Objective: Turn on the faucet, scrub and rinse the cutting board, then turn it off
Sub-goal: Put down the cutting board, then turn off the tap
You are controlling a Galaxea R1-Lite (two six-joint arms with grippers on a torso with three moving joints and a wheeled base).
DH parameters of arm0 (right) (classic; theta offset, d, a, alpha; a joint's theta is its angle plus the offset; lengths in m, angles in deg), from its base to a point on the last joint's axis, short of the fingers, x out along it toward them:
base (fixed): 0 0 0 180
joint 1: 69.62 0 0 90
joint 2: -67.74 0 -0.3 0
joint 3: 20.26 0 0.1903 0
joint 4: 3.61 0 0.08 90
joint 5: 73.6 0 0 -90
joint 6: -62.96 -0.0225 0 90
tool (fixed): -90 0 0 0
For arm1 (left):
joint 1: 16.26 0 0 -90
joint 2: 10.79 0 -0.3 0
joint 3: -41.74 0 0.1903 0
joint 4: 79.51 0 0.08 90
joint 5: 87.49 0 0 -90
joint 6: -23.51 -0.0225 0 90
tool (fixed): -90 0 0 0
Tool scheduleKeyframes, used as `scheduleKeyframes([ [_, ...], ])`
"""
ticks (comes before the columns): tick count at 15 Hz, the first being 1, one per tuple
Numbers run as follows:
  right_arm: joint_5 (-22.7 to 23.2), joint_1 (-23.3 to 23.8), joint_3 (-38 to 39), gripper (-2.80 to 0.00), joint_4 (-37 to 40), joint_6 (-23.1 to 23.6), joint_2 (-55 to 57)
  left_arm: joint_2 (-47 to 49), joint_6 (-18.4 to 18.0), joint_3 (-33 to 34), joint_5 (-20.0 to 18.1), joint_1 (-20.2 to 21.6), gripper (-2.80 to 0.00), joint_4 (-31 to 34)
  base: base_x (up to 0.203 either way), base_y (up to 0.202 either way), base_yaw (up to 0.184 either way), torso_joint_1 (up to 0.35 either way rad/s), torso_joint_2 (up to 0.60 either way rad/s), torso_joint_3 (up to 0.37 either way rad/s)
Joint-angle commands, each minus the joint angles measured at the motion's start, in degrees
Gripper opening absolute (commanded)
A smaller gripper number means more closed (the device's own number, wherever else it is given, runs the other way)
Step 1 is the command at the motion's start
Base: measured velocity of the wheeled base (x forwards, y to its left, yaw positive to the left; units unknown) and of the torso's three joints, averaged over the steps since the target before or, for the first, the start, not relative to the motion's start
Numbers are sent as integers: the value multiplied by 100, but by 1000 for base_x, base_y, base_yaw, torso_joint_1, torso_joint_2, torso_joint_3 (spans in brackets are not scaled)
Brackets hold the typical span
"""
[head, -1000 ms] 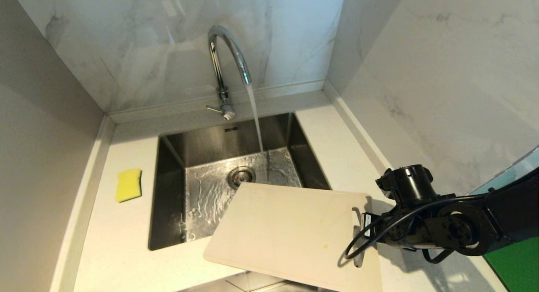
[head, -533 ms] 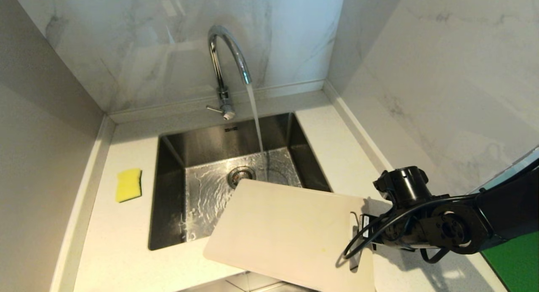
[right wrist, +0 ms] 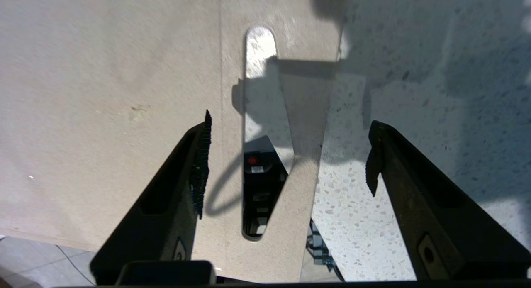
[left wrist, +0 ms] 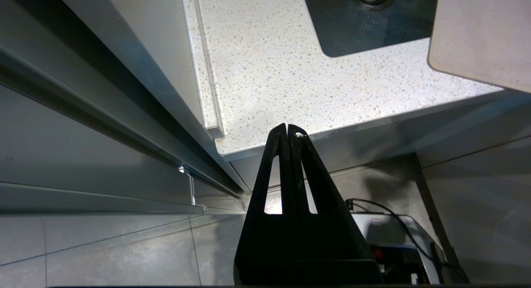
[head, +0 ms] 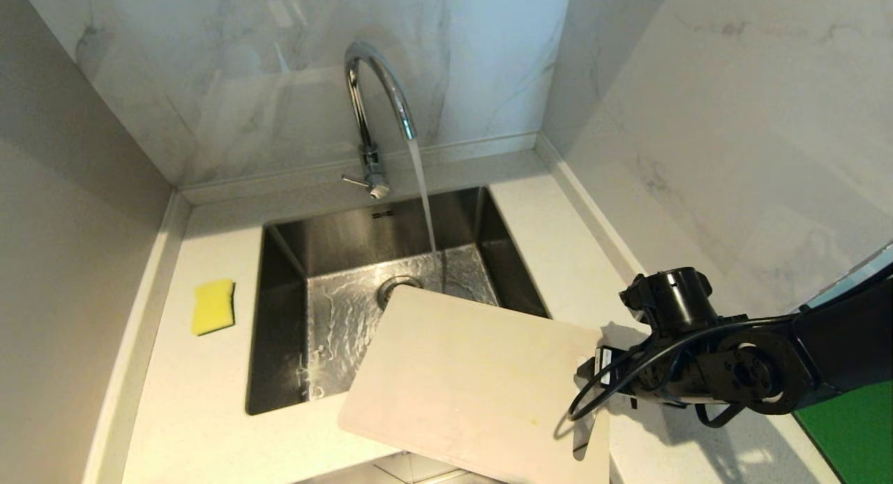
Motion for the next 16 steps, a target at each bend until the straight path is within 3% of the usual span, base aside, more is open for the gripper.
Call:
scheduleKeyframes([
  [1,2,-8,-83,0,5,-7,-148,-1,2,1,2,2,-280,13,0,0,0,0,0,0],
  [5,29,-10,-96,0,256,-15,-584,-1,2,1,2,2,-280,13,0,0,0,0,0,0],
  [10,67,-10,-408,0,1409,-39,-1374,-1,2,1,2,2,-280,13,0,0,0,0,0,0],
  [11,58,-10,-424,-280,1470,-15,-1506,-1,2,1,2,2,-280,13,0,0,0,0,0,0],
  [16,29,-7,-539,-280,1835,39,-2129,-1,2,1,2,2,-280,13,0,0,0,0,0,0],
])
